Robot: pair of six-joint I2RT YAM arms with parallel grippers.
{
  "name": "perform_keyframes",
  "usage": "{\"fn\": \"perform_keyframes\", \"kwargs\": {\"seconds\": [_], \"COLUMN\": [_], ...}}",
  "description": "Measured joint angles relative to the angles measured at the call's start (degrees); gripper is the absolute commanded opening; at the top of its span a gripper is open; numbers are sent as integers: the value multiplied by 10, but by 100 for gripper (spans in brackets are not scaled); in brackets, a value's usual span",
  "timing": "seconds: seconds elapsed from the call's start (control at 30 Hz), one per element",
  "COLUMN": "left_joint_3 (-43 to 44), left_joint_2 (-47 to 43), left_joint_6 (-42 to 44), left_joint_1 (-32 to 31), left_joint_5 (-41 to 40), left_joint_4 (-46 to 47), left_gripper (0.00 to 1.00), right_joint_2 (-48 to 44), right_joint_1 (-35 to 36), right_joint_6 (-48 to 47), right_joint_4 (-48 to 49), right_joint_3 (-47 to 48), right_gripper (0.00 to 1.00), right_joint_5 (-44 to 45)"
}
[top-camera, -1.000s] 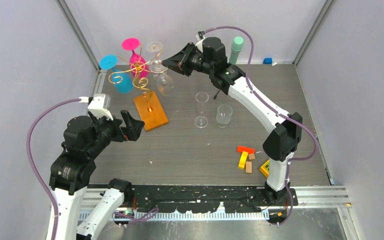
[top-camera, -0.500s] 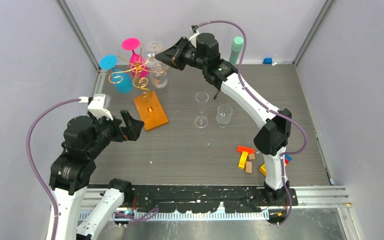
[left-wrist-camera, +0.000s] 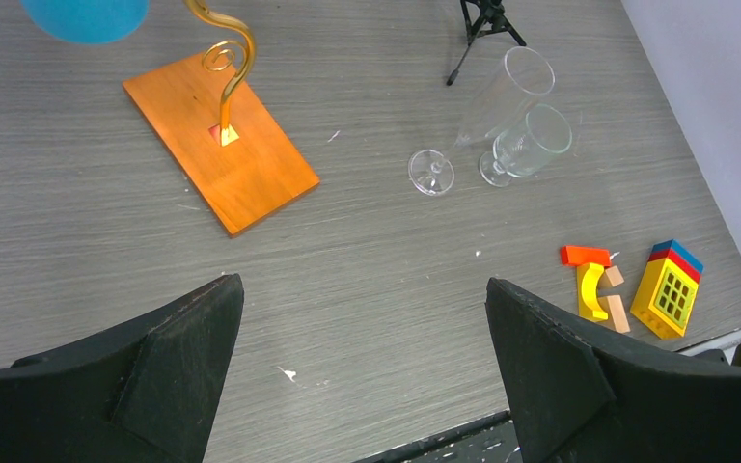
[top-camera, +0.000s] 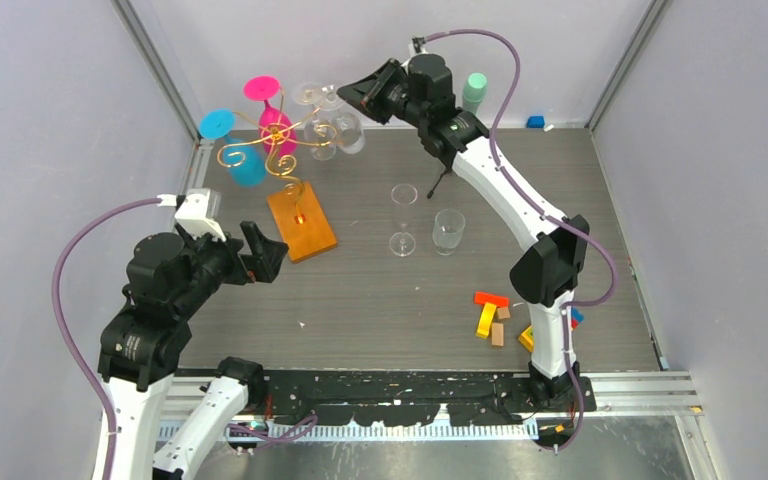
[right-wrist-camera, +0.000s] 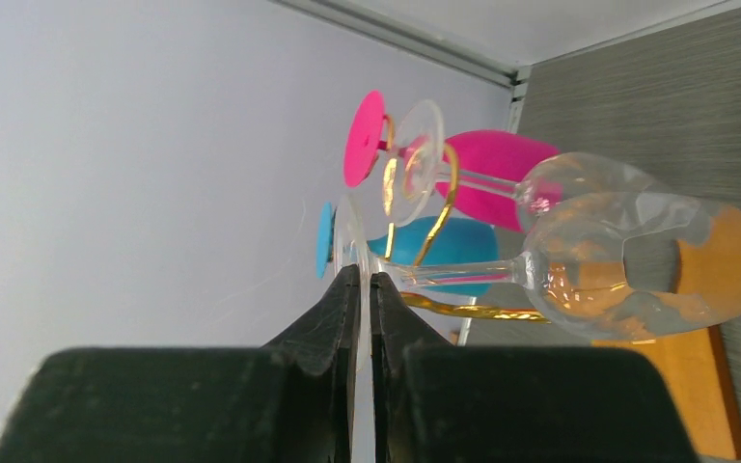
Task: Take the wine glass off the wine glass rack
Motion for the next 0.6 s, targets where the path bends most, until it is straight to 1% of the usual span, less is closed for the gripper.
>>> {"fn": "perform_keyframes", "kwargs": {"seconds": [0.17,0.33,0.43,0.6], "left_joint_3": [0,0,0,0], "left_joint_2": [0,0,4,34], "left_joint_6": [0,-1,0,4], "left_joint_1": [0,0,0,0], "left_joint_5": [3,33,69,127], "left_joint_4": [0,14,47,121], "left_gripper": [100,100,100,99], "right_joint_2": [-20,-73,-118,-193], "right_joint_1": [-6,-4,-4,-4], "right_joint_6": [-4,-9,-11,-11], "right_joint_4": [-2,-15,-24,-35], "right_joint_3": [-45,-107,-136,-151], "right_gripper": [0,0,0,0], "right_joint_5": [26,36,35,9]}}
